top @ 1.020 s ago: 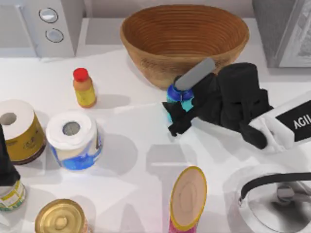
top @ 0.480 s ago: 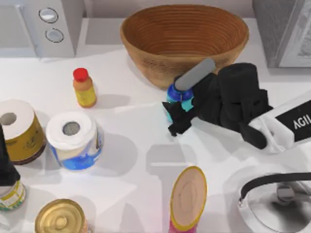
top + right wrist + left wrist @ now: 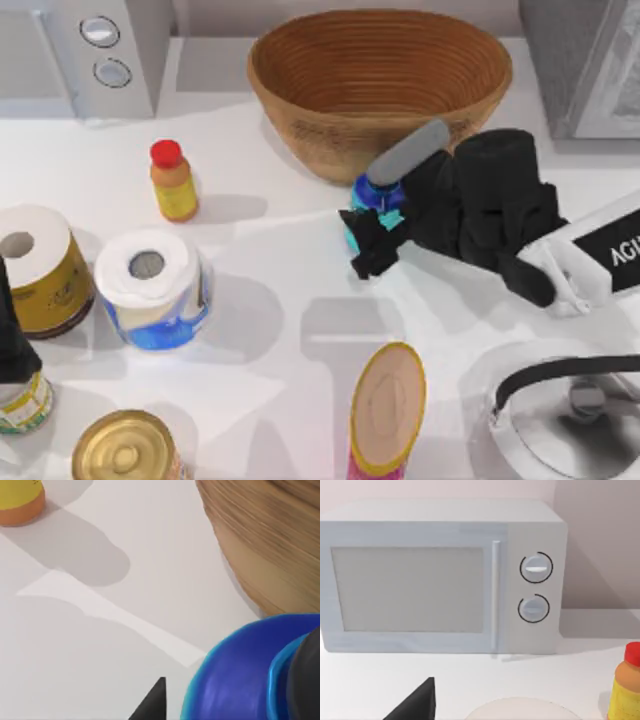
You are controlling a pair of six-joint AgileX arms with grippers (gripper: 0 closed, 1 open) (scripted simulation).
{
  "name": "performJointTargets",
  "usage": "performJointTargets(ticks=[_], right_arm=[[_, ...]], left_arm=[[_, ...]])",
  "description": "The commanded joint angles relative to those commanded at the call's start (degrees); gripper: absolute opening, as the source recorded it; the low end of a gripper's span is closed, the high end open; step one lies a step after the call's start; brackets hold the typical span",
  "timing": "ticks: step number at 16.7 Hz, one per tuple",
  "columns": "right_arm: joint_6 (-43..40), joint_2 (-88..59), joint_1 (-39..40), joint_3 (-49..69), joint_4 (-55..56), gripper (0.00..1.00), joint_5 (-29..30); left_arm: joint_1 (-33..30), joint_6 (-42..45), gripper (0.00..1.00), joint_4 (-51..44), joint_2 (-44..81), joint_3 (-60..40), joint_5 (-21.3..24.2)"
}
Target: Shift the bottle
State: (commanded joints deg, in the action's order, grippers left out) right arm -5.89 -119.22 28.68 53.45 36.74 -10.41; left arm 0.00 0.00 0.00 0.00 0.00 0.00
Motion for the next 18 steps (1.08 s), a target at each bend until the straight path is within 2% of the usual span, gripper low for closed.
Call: performJointTargets(ticks=[4, 12, 18], right_arm=[[1.64, 7.57, -7.70, -7.47, -1.06, 0.00, 2.21], [5.58, 32.47, -31.29, -26.43, -2.81, 0.00, 5.69], [6.29, 34.95, -34.12, -29.24, -3.93, 0.00, 7.38]], left_arm=[[0.00, 0.00, 1.00, 0.00, 0.00, 0.00, 0.00], [0.00, 0.00, 1.00, 0.00, 0.00, 0.00, 0.00], [0.00, 0.00, 1.00, 0.00, 0.00, 0.00, 0.00]])
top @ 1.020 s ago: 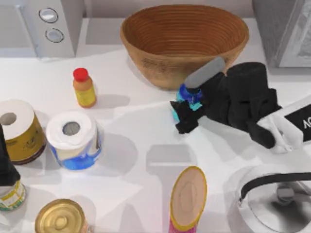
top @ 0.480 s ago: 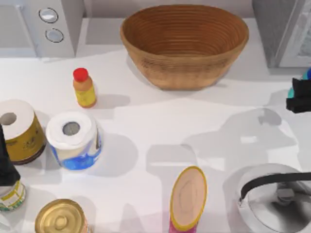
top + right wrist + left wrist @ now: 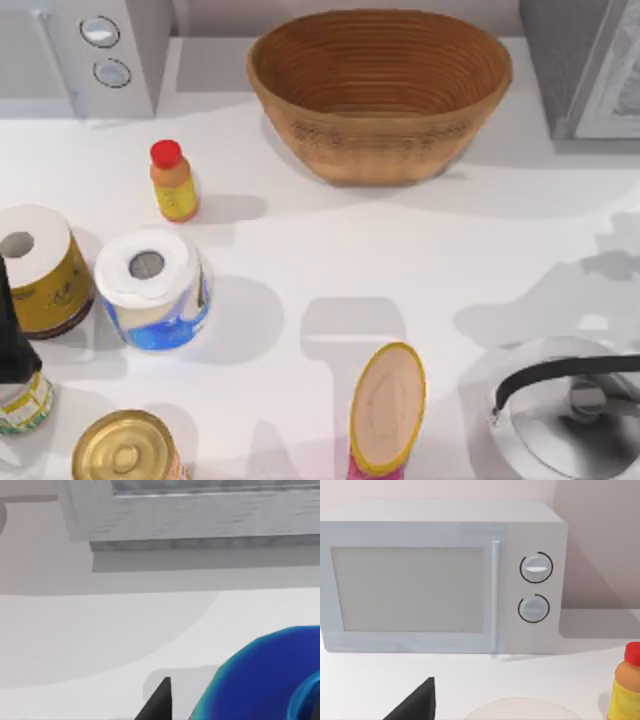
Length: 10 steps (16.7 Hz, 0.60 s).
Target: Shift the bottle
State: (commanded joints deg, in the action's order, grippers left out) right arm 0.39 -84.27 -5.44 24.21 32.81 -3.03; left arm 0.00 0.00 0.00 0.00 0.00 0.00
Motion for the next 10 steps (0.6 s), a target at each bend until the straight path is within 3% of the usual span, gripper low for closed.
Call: performJointTargets(ticks=[10], right_arm=[[0.33, -14.89, 0.64, 4.15, 10.06, 0.00, 0.77]], left_arm=[[0.00, 0.00, 1.00, 0.00, 0.00, 0.00, 0.00]])
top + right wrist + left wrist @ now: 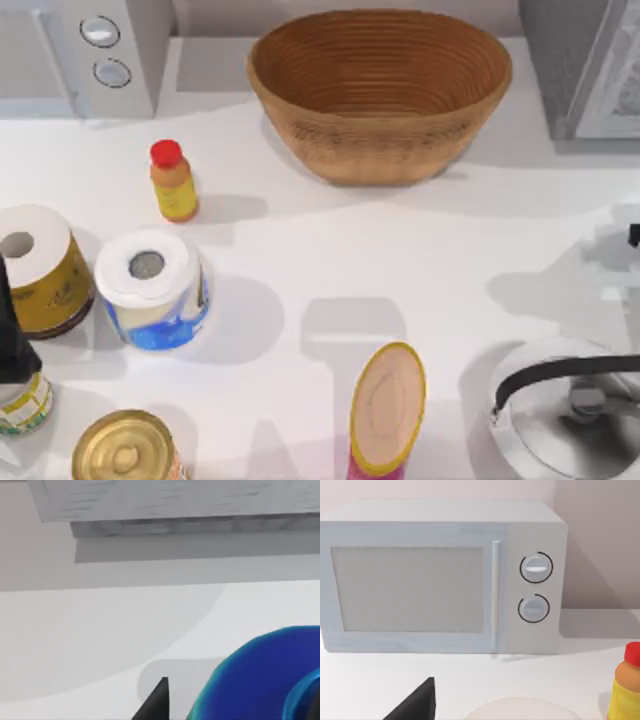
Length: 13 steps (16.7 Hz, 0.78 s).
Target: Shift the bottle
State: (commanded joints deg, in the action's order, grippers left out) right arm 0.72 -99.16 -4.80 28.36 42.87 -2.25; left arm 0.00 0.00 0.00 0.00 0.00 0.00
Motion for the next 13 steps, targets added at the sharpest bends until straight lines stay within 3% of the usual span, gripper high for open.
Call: performJointTargets(ticks=[8, 13], right_arm=[[0.24, -6.55, 0.32, 2.02, 5.23, 0.00, 0.40], [0.24, -6.55, 0.32, 2.02, 5.23, 0.38, 0.40]], left_arm=[[0.00, 0.00, 1.00, 0.00, 0.00, 0.00, 0.00], [0.00, 0.00, 1.00, 0.00, 0.00, 0.00, 0.00]])
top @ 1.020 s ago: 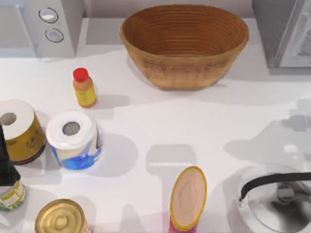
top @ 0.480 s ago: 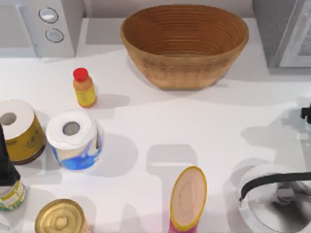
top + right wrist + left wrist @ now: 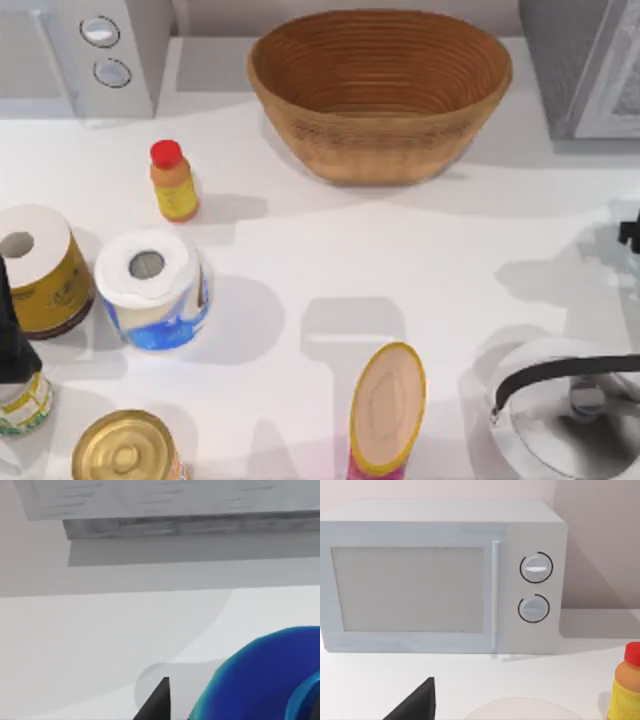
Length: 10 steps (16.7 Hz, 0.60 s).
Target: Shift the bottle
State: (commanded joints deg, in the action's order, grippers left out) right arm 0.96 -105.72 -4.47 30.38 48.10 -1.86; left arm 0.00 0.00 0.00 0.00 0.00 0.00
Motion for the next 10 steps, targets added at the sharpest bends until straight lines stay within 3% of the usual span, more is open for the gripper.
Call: performJointTargets(ticks=[8, 10], right_arm=[[0.00, 0.00, 0.00, 0.00, 0.00, 0.98, 0.00], [0.00, 0.00, 0.00, 0.00, 0.00, 1.00, 0.00]], left_arm=[[0.00, 0.00, 1.00, 0.00, 0.00, 0.00, 0.00], [0.00, 0.00, 1.00, 0.00, 0.00, 0.00, 0.00]])
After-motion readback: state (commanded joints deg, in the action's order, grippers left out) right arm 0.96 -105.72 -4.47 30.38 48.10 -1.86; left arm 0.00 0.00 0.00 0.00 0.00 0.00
